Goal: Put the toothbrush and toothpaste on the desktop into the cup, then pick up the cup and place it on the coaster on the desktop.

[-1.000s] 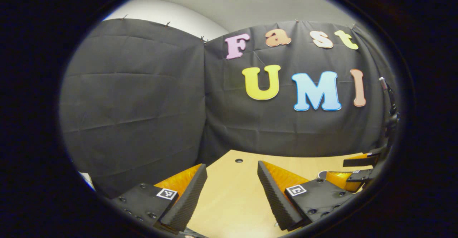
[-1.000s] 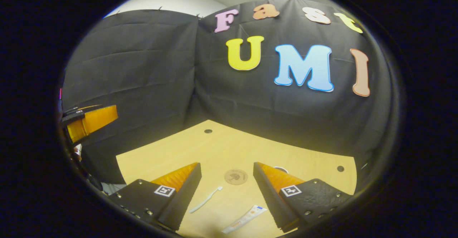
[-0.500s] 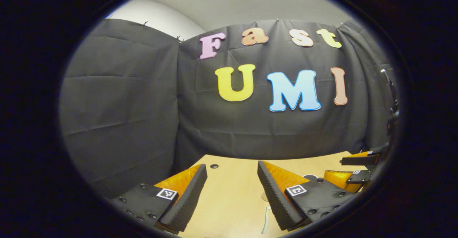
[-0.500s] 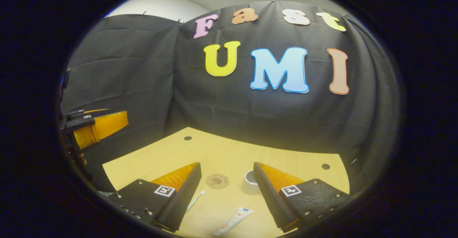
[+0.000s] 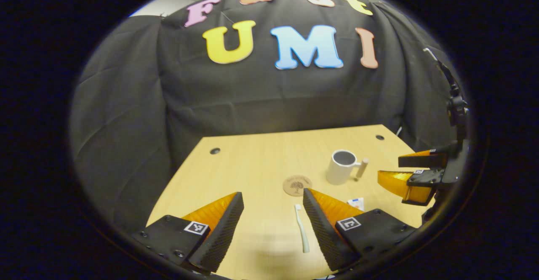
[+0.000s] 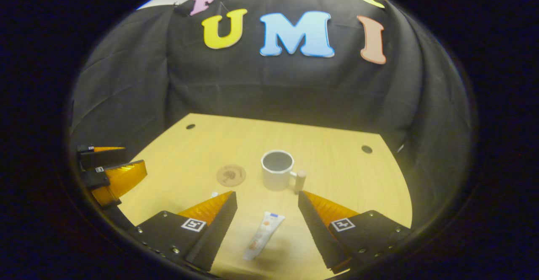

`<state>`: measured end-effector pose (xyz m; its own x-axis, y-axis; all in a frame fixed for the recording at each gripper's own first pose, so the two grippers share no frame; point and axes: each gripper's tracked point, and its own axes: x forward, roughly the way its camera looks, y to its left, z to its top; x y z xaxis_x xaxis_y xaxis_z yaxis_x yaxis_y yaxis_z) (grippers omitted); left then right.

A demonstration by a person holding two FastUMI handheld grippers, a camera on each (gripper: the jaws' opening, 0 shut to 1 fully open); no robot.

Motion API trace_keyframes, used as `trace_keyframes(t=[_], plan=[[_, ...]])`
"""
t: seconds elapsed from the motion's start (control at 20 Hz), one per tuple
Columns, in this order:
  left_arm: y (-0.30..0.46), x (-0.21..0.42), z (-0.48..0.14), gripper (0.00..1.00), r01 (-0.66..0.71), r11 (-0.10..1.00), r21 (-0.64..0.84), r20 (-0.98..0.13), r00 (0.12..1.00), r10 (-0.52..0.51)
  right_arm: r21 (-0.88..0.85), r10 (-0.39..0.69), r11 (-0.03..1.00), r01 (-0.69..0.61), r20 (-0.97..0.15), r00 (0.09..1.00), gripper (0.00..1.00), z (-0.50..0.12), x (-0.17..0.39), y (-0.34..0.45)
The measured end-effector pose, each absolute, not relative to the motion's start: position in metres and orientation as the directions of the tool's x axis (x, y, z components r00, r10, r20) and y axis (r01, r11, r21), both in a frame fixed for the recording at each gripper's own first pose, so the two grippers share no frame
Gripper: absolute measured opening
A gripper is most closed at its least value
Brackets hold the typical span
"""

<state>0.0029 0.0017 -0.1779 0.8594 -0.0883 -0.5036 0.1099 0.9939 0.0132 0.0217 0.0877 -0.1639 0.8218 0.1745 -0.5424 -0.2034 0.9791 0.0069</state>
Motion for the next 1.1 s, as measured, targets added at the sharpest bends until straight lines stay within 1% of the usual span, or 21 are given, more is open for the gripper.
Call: trace_keyframes(t=[0.05,0.1,0.15,0.25,0.4,0.5,0.55,0.6,0.75,0.8,0.85,0.9,0.95,1.0,1.05,1.1], plan=[[-0.006,0.006,-0.195,0.95,0.132,0.991,0.0,-0.543,0.832,-0.111,0.03,0.159,0.984,-0.174,-0.588,0.793,0.92,-0.178,0.018,0.084],[-0.012,0.008,-0.21,1.0,0.147,0.989,-0.021,-0.583,0.802,-0.131,0.053,0.146,0.988,-0.145,-0.627,0.765,0.92,-0.191,0.016,0.083],[-0.016,0.005,-0.227,0.95,0.157,0.987,-0.041,-0.627,0.765,-0.148,0.069,0.137,0.99,-0.122,-0.664,0.735,0.92,-0.205,0.014,0.081],[-0.023,0.0,-0.263,0.96,0.16,0.985,-0.064,-0.722,0.674,-0.156,0.078,0.121,0.993,-0.094,-0.732,0.67,0.92,-0.229,0.008,0.08],[-0.021,0.006,-0.295,0.97,0.156,0.984,-0.081,-0.784,0.6,-0.16,0.11,0.113,0.993,-0.042,-0.794,0.597,0.93,-0.252,0.007,0.081],[-0.022,0.007,-0.312,0.97,0.153,0.985,-0.078,-0.81,0.566,-0.152,0.111,0.101,0.994,-0.017,-0.82,0.564,0.93,-0.263,0.007,0.078],[-0.023,0.009,-0.321,0.97,0.154,0.985,-0.076,-0.819,0.553,-0.15,0.112,0.099,0.994,-0.01,-0.83,0.548,0.91,-0.268,0.007,0.08],[-0.023,0.009,-0.325,0.97,0.153,0.985,-0.078,-0.83,0.538,-0.149,0.119,0.103,0.993,-0.004,-0.841,0.531,0.92,-0.271,0.007,0.081],[-0.022,0.008,-0.346,0.97,0.131,0.987,-0.09,-0.868,0.476,-0.143,0.138,0.121,0.99,0.003,-0.875,0.469,0.87,-0.285,0.007,0.089],[-0.022,0.007,-0.352,0.97,0.12,0.988,-0.095,-0.879,0.455,-0.14,0.146,0.126,0.989,0.009,-0.882,0.453,0.82,-0.289,0.007,0.092],[-0.023,0.007,-0.357,0.97,0.115,0.989,-0.095,-0.89,0.436,-0.136,0.145,0.125,0.989,0.013,-0.888,0.442,0.8,-0.293,0.008,0.094],[-0.022,0.007,-0.361,0.97,0.112,0.99,-0.088,-0.898,0.421,-0.128,0.144,0.125,0.99,0.012,-0.895,0.428,0.8,-0.296,0.009,0.095],[-0.021,0.009,-0.366,0.94,0.11,0.991,-0.081,-0.905,0.408,-0.119,0.141,0.122,0.99,0.016,-0.904,0.41,0.79,-0.301,0.01,0.095],[-0.02,0.01,-0.369,0.97,0.108,0.992,-0.07,-0.913,0.394,-0.108,0.147,0.126,0.989,0.025,-0.912,0.39,0.71,-0.305,0.012,0.096],[-0.023,0.01,-0.373,0.96,0.115,0.991,-0.069,-0.92,0.377,-0.108,0.142,0.119,0.989,0.036,-0.922,0.369,0.69,-0.309,0.013,0.095],[-0.025,0.01,-0.375,0.96,0.123,0.99,-0.063,-0.928,0.358,-0.103,0.149,0.125,0.988,0.042,-0.928,0.351,0.7,-0.313,0.014,0.096]])
